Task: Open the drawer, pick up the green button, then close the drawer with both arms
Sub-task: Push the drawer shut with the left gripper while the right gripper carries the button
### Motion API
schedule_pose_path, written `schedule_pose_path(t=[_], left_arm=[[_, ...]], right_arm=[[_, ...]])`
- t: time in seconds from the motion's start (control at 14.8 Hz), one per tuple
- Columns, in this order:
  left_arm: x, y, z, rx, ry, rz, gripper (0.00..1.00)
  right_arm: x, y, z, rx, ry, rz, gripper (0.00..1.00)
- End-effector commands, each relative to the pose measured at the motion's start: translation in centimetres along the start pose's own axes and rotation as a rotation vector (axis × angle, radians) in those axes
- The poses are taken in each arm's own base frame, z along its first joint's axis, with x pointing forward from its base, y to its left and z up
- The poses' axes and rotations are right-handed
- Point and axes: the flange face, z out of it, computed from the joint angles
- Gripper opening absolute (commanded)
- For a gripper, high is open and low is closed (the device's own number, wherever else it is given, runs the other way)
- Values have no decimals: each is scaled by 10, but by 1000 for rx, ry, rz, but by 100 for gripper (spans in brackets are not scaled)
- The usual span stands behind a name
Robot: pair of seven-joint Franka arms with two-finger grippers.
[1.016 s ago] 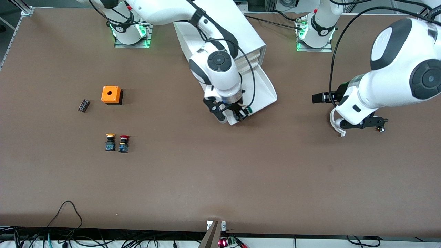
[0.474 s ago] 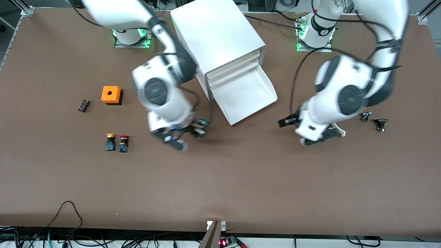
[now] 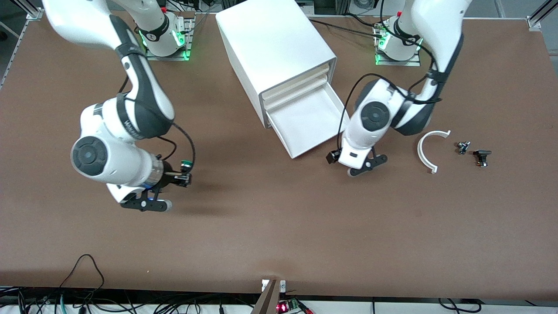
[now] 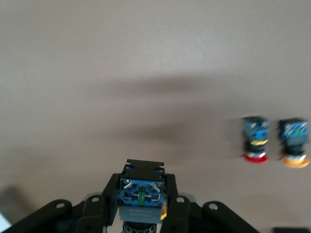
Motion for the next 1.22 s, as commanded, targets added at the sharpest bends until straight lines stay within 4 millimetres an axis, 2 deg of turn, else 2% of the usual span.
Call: schedule_pose_path(t=[0.0, 0.14, 0.34, 0.47, 0.61, 0.81, 0.88, 0.95, 1.02, 1.08, 1.15], left_arm=[[-29, 16, 16, 43, 74, -27, 99], [-44, 23, 24, 51, 65, -23, 99], [-64, 30, 23, 43, 43, -5, 99], [-86, 37, 25, 38, 22, 5, 99], [-108, 40, 30, 38, -22, 3, 99], [-140, 46, 29, 20, -100, 6, 99], [-149, 46, 30, 21, -124, 5, 99], [-161, 49, 30, 17, -151, -6, 99], [-169, 51, 31, 18, -164, -17, 99], [-176, 52, 31, 19, -174, -15, 99], [-186, 54, 29, 14, -190, -10, 99]], right_arm=[[-1, 31, 29, 18, 0, -106, 0], [1, 47, 57, 16, 28, -153, 0], [0, 68, 106, 6, 60, -184, 0], [-5, 75, 139, 4, 79, -186, 0], [-8, 75, 157, 2, 81, -185, 0], [-8, 76, 165, 7, 69, -165, 3], [-6, 79, 163, 11, 74, -156, 14], [-4, 83, 161, 13, 78, -147, 55], [-1, 88, 157, 16, 85, -138, 89], [1, 95, 153, 19, 90, -128, 100], [1, 102, 150, 20, 92, -123, 100]])
